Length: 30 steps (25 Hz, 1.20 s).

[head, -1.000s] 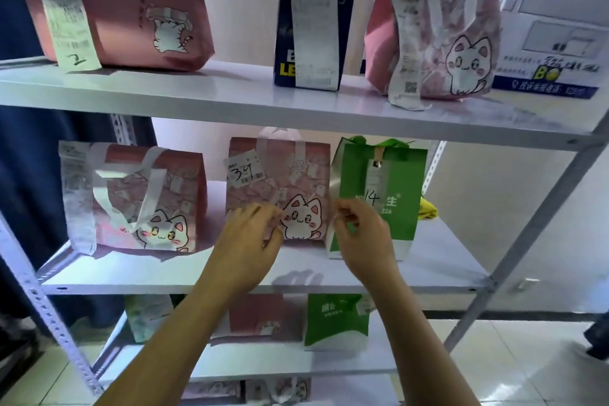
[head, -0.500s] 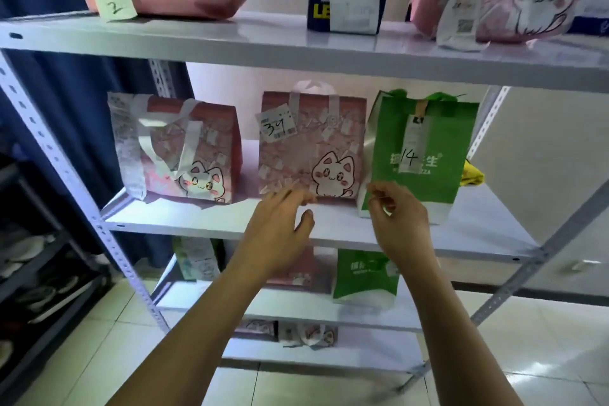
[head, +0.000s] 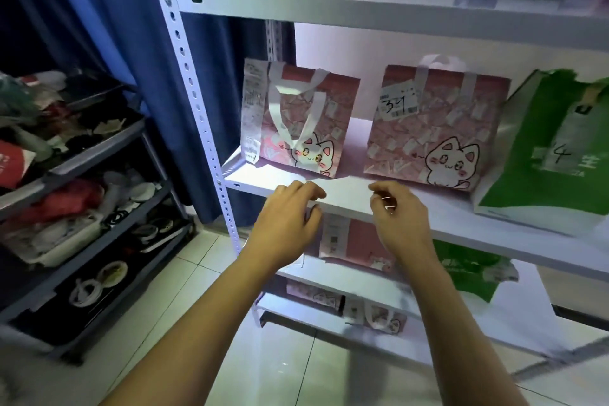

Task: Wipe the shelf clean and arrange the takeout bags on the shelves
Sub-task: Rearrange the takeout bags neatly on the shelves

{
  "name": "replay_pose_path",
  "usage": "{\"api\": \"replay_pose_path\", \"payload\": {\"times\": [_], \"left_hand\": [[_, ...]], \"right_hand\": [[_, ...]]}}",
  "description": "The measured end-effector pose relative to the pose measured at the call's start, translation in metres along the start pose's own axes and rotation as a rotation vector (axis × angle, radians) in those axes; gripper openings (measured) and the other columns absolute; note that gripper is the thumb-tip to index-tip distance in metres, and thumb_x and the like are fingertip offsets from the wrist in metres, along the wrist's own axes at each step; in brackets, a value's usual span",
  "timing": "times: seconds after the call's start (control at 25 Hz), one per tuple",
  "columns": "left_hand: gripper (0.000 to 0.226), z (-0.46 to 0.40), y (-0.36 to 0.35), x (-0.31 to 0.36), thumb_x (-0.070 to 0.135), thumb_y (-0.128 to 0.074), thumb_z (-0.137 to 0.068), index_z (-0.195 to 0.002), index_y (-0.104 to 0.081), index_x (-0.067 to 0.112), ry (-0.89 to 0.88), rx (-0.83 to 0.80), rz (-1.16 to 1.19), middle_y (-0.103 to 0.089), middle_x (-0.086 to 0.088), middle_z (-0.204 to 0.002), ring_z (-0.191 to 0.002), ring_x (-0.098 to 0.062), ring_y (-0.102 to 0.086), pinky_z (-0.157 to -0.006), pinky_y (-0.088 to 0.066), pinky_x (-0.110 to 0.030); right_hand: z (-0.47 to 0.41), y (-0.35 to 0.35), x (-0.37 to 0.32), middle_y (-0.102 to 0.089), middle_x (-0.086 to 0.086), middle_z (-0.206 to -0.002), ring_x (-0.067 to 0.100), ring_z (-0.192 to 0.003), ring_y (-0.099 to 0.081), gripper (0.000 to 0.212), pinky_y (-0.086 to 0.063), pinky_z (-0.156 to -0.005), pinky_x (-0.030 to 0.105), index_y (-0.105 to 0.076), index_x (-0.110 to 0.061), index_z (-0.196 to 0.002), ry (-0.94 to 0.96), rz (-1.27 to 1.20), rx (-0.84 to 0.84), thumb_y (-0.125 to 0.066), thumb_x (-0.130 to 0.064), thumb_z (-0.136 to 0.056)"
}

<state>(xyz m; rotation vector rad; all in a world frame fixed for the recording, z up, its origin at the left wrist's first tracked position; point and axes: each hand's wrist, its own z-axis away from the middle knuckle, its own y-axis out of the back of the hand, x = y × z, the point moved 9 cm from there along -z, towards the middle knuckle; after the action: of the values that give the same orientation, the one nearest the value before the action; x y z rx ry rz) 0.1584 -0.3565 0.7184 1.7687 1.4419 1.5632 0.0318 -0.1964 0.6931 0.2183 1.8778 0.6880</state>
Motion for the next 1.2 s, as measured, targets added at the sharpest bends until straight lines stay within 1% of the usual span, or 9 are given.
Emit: {"api": "replay_pose_path", "payload": {"times": [0.16, 0.32, 0.48, 0.6, 0.68, 0.76, 0.88, 1.08, 1.2], "left_hand": [[0.029, -0.013, 0.039, -0.05, 0.025, -0.047, -0.099, -0.127, -0.052, 0.025, 0.015, 0.04, 0.046, -0.057, 0.006, -0.126, -0.118, -0.018, -0.05, -0.1, -0.044, -0.04], [0.045, -0.041, 0.06, -0.095, 0.02, -0.046, -0.099, -0.144, -0.039, 0.021, 0.071, 0.04, 0.173, -0.048, 0.001, -0.148, -0.133, -0.02, -0.047, -0.105, -0.038, -0.034], [0.059, -0.078, 0.064, -0.127, 0.018, -0.044, -0.1, -0.155, -0.023, 0.017, 0.167, 0.004, 0.259, -0.035, -0.004, -0.158, -0.143, -0.022, -0.037, -0.111, -0.032, -0.034], [0.063, -0.109, 0.068, -0.147, 0.017, -0.041, -0.099, -0.157, -0.017, 0.013, 0.248, 0.024, 0.293, -0.023, -0.005, -0.164, -0.148, -0.023, -0.028, -0.12, -0.026, -0.041], [0.059, -0.126, 0.068, -0.156, 0.016, -0.041, -0.098, -0.153, -0.024, 0.01, 0.309, 0.037, 0.311, -0.03, -0.01, -0.16, -0.142, -0.028, -0.036, -0.115, -0.032, -0.045], [0.044, -0.138, 0.064, -0.166, 0.014, -0.04, -0.096, -0.14, -0.038, 0.012, 0.357, 0.043, 0.338, -0.045, -0.011, -0.147, -0.124, -0.029, -0.05, -0.1, -0.044, -0.043], [0.029, -0.148, 0.051, -0.177, 0.014, -0.041, -0.097, -0.126, -0.043, 0.015, 0.381, 0.007, 0.357, -0.052, -0.003, -0.132, -0.106, -0.023, -0.053, -0.086, -0.041, -0.035], [0.042, -0.147, 0.049, -0.187, 0.013, -0.044, -0.098, -0.139, -0.041, 0.012, 0.377, 0.054, 0.356, -0.052, 0.001, -0.127, -0.112, -0.021, -0.053, -0.096, -0.043, -0.037], [0.034, -0.136, 0.062, -0.186, 0.012, -0.044, -0.098, -0.132, -0.048, 0.015, 0.351, 0.147, 0.415, -0.061, 0.0, -0.115, -0.105, -0.022, -0.059, -0.094, -0.049, -0.042]], "right_hand": [[-0.009, -0.033, -0.028, -0.067, -0.006, -0.117, 0.006, -0.099, -0.06, 0.023, -0.05, -0.09, 0.027, -0.066, -0.026, -0.119, 0.002, -0.005, 0.031, -0.056, -0.02, -0.099], [-0.019, -0.059, -0.04, -0.063, -0.009, -0.125, 0.007, -0.109, -0.057, 0.04, -0.044, -0.091, 0.024, -0.056, -0.029, -0.137, -0.057, -0.093, 0.078, -0.056, -0.021, -0.097], [-0.042, -0.078, -0.04, -0.053, -0.006, -0.146, 0.01, -0.125, -0.052, 0.058, -0.044, -0.106, 0.032, -0.039, -0.027, -0.152, -0.106, -0.144, 0.086, -0.058, -0.022, -0.098], [-0.07, -0.086, -0.033, -0.044, -0.003, -0.156, 0.019, -0.135, -0.049, 0.065, -0.044, -0.103, 0.037, -0.028, -0.03, -0.156, -0.188, -0.136, 0.087, -0.059, -0.026, -0.099], [-0.087, -0.088, -0.023, -0.043, 0.0, -0.157, 0.024, -0.138, -0.048, 0.065, -0.045, -0.103, 0.041, -0.026, -0.031, -0.156, -0.279, -0.118, 0.081, -0.057, -0.03, -0.099], [-0.1, -0.094, -0.017, -0.048, 0.0, -0.151, 0.023, -0.134, -0.051, 0.062, -0.046, -0.104, 0.042, -0.03, -0.029, -0.155, -0.304, -0.187, 0.054, -0.057, -0.029, -0.099], [-0.111, -0.103, -0.015, -0.059, -0.003, -0.134, 0.02, -0.121, -0.058, 0.051, -0.049, -0.096, 0.036, -0.041, -0.024, -0.147, -0.291, -0.272, 0.026, -0.057, -0.021, -0.099], [-0.11, -0.1, -0.015, -0.065, 0.0, -0.122, 0.019, -0.109, -0.065, 0.037, -0.058, -0.089, 0.036, -0.052, -0.019, -0.135, -0.298, -0.344, 0.09, -0.058, -0.016, -0.099], [-0.099, -0.089, -0.02, -0.07, -0.001, -0.105, 0.015, -0.091, -0.071, 0.022, -0.058, -0.06, 0.022, -0.057, -0.023, -0.122, -0.271, -0.374, 0.187, -0.054, -0.018, -0.102]]}}
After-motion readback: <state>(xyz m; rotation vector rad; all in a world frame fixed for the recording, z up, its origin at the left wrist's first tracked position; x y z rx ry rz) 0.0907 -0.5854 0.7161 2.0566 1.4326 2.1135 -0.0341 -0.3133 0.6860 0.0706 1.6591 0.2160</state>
